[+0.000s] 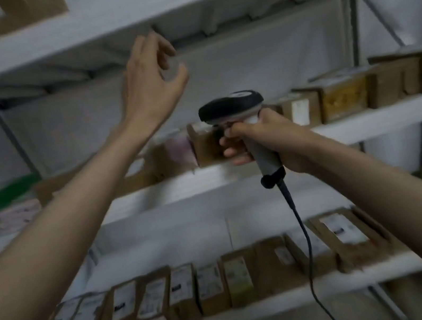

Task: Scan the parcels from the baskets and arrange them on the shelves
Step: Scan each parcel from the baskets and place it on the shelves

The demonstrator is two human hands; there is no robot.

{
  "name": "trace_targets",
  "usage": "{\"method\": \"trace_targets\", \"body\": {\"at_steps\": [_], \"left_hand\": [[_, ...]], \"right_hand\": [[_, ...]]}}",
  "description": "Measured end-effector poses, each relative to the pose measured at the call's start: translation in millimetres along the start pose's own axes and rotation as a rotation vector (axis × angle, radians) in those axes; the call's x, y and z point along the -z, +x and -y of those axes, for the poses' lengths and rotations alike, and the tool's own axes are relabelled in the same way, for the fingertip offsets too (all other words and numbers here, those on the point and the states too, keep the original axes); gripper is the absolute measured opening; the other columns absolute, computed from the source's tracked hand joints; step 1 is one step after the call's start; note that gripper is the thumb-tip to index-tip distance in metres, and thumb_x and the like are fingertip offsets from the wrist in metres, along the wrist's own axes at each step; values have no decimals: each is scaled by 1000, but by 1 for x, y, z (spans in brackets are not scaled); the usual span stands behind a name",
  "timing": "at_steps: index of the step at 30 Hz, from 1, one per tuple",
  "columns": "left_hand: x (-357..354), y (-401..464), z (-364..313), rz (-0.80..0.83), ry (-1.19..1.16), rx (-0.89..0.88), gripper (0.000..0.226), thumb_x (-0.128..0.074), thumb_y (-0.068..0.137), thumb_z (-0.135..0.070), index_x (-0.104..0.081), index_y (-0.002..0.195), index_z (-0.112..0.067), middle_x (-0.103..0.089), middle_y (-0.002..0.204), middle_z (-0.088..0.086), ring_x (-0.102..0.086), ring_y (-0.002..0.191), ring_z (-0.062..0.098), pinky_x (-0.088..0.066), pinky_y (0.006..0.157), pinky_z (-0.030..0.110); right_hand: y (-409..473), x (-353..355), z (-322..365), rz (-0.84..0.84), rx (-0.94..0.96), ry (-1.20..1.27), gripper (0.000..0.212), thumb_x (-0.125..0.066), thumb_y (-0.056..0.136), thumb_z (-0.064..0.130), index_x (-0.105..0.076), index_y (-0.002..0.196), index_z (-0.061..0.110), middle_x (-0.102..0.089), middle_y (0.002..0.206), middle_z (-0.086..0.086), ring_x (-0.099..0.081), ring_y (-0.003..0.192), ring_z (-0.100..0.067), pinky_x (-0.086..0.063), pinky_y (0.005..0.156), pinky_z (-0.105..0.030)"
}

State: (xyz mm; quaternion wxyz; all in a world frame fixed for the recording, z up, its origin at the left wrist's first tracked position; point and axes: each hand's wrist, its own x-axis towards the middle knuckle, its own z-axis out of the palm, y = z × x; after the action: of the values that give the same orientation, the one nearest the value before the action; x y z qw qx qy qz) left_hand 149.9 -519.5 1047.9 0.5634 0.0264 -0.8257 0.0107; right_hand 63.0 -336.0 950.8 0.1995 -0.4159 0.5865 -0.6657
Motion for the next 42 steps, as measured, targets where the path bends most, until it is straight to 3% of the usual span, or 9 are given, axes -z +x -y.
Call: {"method": "trace_targets", "body": {"at_steps": [6,10,16,18,21,30,33,36,42], "left_hand": [[-102,-122,-80,313,-334,89,10,-58,91,-23,-59,99,-17,-59,83,0,-54,74,14,-51,68,40],[-161,-186,-146,467,-551,128,11,-58,87,-19,-61,96,-12,-59,74,7,-56,69,21,-49,64,41],[-222,-287,-258,852,-685,118,1,-62,90,-23,-61,90,-23,-61,76,2,-54,66,8,-45,61,22],[-235,-324,-290,984,-709,82,5,-63,91,-22,-63,88,-19,-63,75,4,-57,68,13,-52,66,36],[-249,-378,-329,1208,-691,69,9,-63,92,-26,-66,89,-18,-67,80,3,-63,77,21,-56,72,44],[-281,-542,-388,1687,-574,83,10,-66,91,-29,-63,82,-24,-63,69,-9,-66,82,19,-53,71,34],[-307,-592,-394,1777,-537,104,5,-68,89,-26,-65,85,-26,-68,85,-3,-67,93,20,-42,69,26],[-345,-643,-398,1849,-488,92,9,-67,90,-27,-70,96,-21,-72,105,2,-66,102,22,-52,82,32],[-434,-751,-400,1936,-419,113,15,-71,89,-30,-67,98,-19,-69,106,5,-65,100,25,-53,84,37]], "right_hand": [[-80,56,-72,-240,-192,-45,21,-60,99,10,-65,117,1,-69,107,-26,-70,81,-27,-62,73,-42],[-153,106,-122,-444,-357,17,15,-61,96,6,-67,110,5,-70,94,-18,-70,75,-26,-62,65,-38],[-284,166,-182,-765,-563,94,15,-63,97,8,-67,109,0,-70,87,-16,-69,72,-24,-60,59,-32],[-330,182,-200,-856,-645,100,16,-64,96,10,-67,110,3,-72,91,-17,-70,72,-22,-60,61,-33],[-388,201,-226,-983,-745,116,15,-64,96,10,-65,111,9,-72,91,-15,-71,65,-17,-59,58,-31],[-516,215,-341,-1242,-893,203,12,-64,94,7,-67,105,7,-70,88,-18,-66,73,-27,-59,63,-35],[-541,212,-390,-1288,-960,249,14,-64,94,6,-67,106,0,-71,85,-17,-67,71,-26,-58,58,-31],[-554,214,-448,-1331,-991,304,8,-64,92,6,-67,98,9,-73,74,-6,-68,62,-18,-56,55,-27],[-566,220,-584,-1347,-1072,404,7,-64,92,8,-66,99,8,-70,83,-16,-65,74,-28,-58,69,-41]]}}
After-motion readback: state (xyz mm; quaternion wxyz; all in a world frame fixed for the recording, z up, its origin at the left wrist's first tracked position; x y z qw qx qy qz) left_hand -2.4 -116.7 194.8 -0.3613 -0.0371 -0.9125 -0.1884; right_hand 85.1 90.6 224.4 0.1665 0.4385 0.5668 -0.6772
